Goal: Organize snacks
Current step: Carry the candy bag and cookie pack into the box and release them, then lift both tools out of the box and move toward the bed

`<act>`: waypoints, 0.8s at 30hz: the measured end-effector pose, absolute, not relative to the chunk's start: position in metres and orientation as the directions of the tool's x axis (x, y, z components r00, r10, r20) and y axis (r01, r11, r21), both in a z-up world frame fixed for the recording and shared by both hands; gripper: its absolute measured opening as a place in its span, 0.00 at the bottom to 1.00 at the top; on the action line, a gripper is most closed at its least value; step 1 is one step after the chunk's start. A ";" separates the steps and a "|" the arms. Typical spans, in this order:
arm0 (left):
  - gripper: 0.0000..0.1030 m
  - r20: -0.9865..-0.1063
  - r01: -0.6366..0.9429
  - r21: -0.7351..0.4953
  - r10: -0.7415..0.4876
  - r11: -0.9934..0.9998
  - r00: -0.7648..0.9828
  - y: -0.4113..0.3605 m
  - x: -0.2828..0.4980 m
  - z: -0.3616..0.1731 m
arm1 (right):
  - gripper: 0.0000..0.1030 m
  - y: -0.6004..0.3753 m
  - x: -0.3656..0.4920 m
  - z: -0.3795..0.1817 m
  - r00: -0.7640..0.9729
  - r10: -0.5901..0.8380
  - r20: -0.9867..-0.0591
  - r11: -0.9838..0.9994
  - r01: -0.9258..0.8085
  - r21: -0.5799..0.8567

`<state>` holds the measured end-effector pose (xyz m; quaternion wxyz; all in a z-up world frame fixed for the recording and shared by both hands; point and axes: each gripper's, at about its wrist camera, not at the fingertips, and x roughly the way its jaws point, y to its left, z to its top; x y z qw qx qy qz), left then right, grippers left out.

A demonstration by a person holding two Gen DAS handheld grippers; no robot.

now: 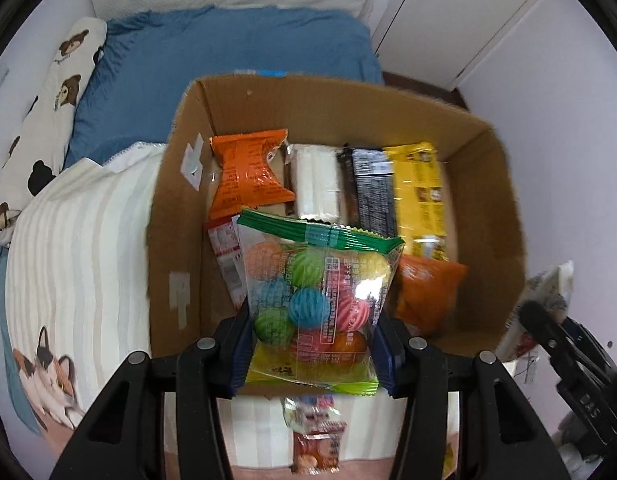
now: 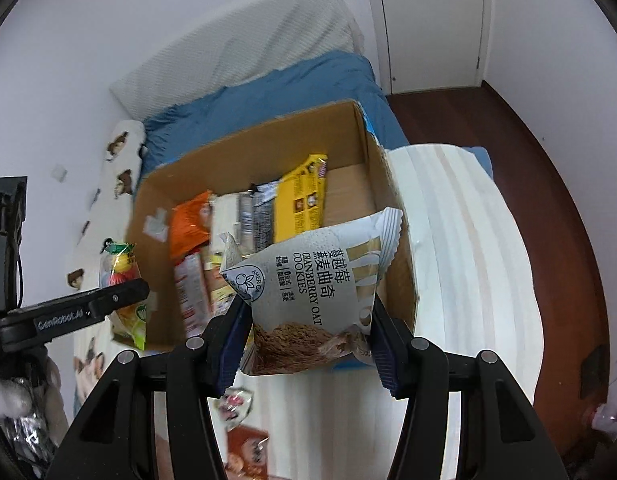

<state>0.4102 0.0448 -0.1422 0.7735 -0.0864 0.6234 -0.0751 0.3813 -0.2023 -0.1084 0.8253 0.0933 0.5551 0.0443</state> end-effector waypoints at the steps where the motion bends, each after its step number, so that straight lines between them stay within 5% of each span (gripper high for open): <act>1: 0.46 -0.956 0.009 -0.226 -0.223 0.974 0.188 0.044 0.417 -0.152 | 0.56 -0.203 0.387 -0.115 0.372 0.171 -0.913 0.980 0.034 0.197; 6: 0.47 -0.968 0.018 -0.241 -0.242 0.970 0.064 0.033 0.443 -0.196 | 0.58 -0.200 0.397 -0.146 0.302 0.185 -0.935 0.977 0.045 0.208; 8: 0.49 -0.972 0.030 -0.231 -0.232 0.972 0.039 0.029 0.448 -0.209 | 0.72 -0.200 0.401 -0.160 0.266 0.182 -0.947 0.976 0.068 0.207; 12: 0.85 -0.970 0.035 -0.234 -0.236 0.972 0.058 0.030 0.450 -0.213 | 0.84 -0.198 0.402 -0.170 0.245 0.170 -0.954 0.979 0.070 0.192; 17: 0.89 -0.963 0.029 -0.255 -0.257 0.966 0.084 0.033 0.447 -0.204 | 0.94 -0.190 0.401 -0.171 0.242 0.151 -0.959 0.983 0.062 0.170; 24: 0.89 -0.959 0.029 -0.238 -0.240 0.971 0.150 0.038 0.429 -0.180 | 0.95 -0.185 0.394 -0.157 0.261 0.130 -0.956 0.987 0.052 0.149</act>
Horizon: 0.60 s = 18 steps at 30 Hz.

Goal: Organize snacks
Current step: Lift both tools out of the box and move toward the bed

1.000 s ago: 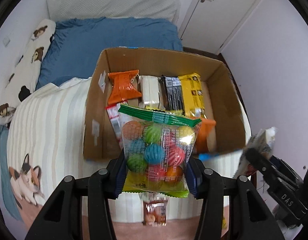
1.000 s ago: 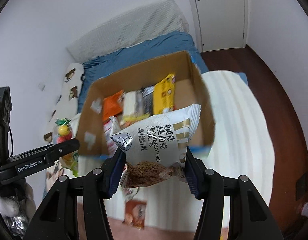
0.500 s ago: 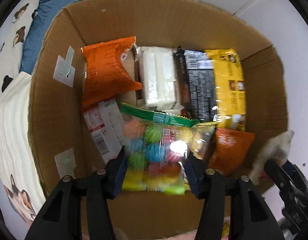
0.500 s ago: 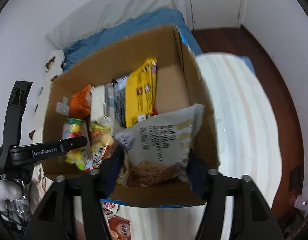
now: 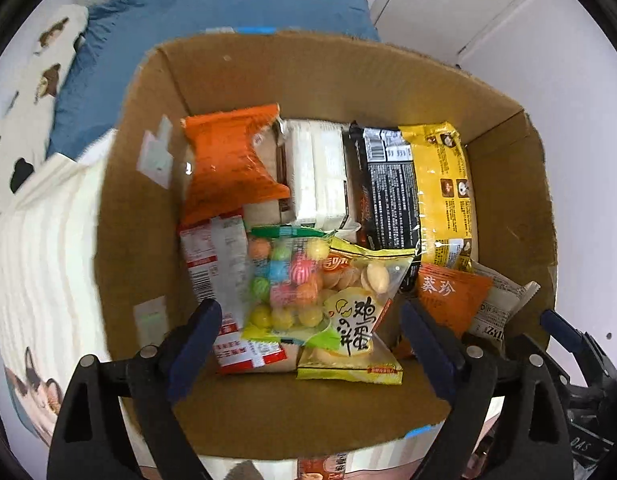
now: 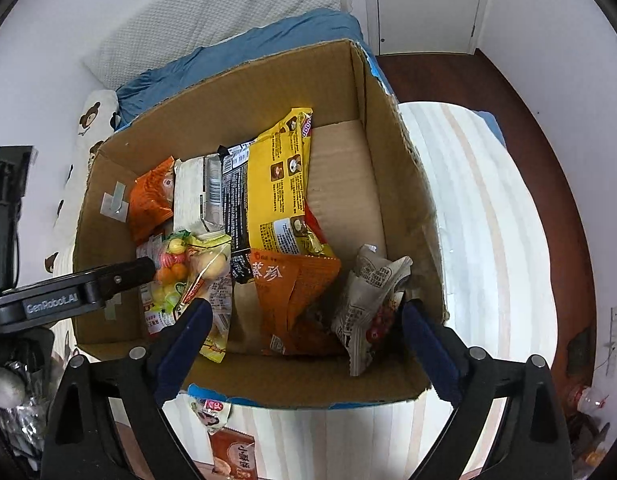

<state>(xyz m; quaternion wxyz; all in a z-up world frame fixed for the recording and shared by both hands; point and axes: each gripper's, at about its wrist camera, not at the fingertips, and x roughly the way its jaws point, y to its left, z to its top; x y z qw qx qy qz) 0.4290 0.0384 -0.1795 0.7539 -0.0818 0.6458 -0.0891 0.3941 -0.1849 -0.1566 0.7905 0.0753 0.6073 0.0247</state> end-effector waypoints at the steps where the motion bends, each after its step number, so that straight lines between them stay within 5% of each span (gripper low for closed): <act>1: 0.89 -0.958 0.024 -0.233 -0.233 0.972 0.165 0.040 0.424 -0.175 | 0.95 -0.184 0.392 -0.154 0.264 0.128 -0.956 0.988 0.048 0.145; 18: 0.89 -0.862 -0.011 -0.068 -0.053 0.998 0.505 0.061 0.313 -0.090 | 0.95 -0.163 0.315 -0.100 0.402 0.083 -0.912 0.997 -0.030 0.077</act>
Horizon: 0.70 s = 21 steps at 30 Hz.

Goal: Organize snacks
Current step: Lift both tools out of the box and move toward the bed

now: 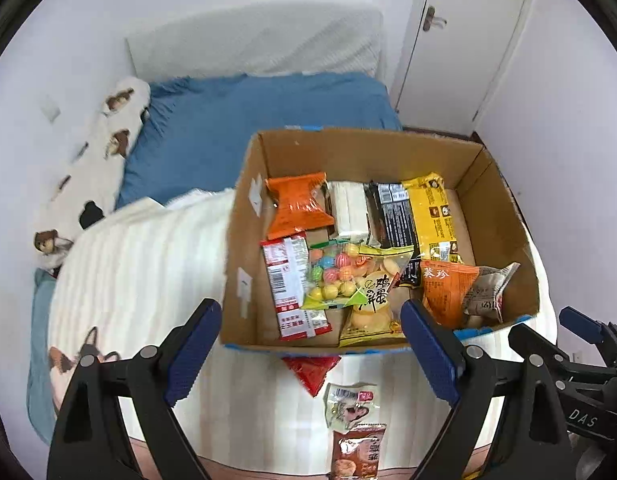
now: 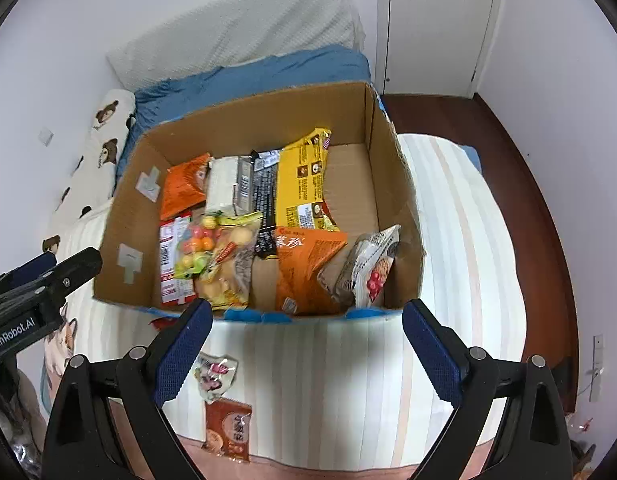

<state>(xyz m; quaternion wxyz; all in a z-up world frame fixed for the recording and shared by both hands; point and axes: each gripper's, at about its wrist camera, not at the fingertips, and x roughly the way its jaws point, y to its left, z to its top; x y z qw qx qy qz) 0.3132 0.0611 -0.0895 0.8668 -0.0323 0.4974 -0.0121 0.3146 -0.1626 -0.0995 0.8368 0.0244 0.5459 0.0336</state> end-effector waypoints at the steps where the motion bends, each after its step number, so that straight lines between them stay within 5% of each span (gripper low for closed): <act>1: 0.89 -0.855 -0.013 -0.061 -0.046 0.998 0.516 0.062 0.307 -0.086 | 0.95 -0.162 0.309 -0.096 0.410 0.084 -0.908 0.996 -0.031 0.078; 21: 0.89 -0.806 -0.007 -0.054 -0.039 0.999 0.590 0.060 0.194 -0.053 | 0.95 -0.174 0.194 -0.051 0.481 0.139 -0.865 0.989 -0.017 0.150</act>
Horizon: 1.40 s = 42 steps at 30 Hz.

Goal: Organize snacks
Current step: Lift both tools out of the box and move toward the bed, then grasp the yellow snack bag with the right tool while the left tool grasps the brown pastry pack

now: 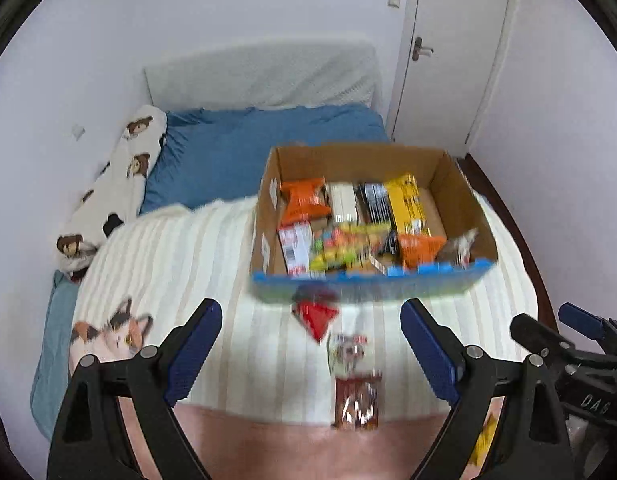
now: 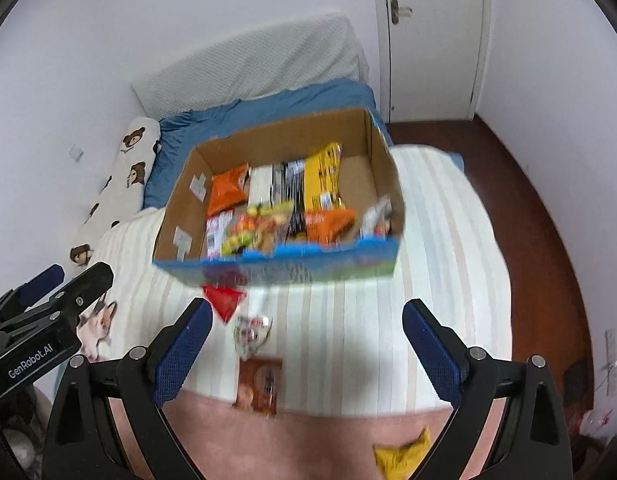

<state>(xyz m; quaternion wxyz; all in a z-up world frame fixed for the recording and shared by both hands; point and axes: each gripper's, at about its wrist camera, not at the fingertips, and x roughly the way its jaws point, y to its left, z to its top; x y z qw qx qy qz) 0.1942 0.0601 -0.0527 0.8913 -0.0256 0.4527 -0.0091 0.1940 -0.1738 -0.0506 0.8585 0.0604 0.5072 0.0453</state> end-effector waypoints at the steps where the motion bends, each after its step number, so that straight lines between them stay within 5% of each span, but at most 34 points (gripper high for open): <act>1: 0.89 -0.817 -0.009 -0.058 -0.042 0.998 0.575 0.060 0.187 -0.059 | 0.95 -0.180 0.186 -0.057 0.468 0.136 -0.873 0.988 -0.005 0.151; 12: 0.89 -0.953 -0.010 -0.048 -0.043 0.999 0.299 0.051 0.147 -0.174 | 0.95 -0.281 0.105 -0.180 0.194 0.098 -0.976 0.947 0.282 0.152; 22: 0.89 -0.981 0.007 -0.044 -0.045 0.999 0.189 0.032 0.149 -0.218 | 0.90 -0.324 0.068 -0.277 0.169 0.397 -0.902 0.646 0.647 0.405; 27: 0.89 -0.984 0.012 -0.050 -0.051 0.999 0.170 0.026 0.159 -0.223 | 0.77 -0.298 0.084 -0.270 0.170 0.267 -0.948 0.797 0.514 0.317; 35: 0.89 -0.990 -0.013 -0.127 -0.126 0.992 0.069 0.015 0.199 -0.255 | 0.75 -0.225 0.129 -0.253 0.144 0.041 -0.989 0.995 0.084 0.054; 41: 0.87 -0.988 0.028 -0.155 -0.155 0.987 -0.012 -0.011 0.224 -0.292 | 0.77 -0.240 0.127 -0.252 0.114 0.115 -0.987 0.975 0.177 0.134; 42: 0.78 -0.989 0.032 -0.149 -0.148 0.988 -0.012 -0.014 0.225 -0.296 | 0.77 -0.246 0.124 -0.251 0.112 0.138 -0.984 0.965 0.207 0.159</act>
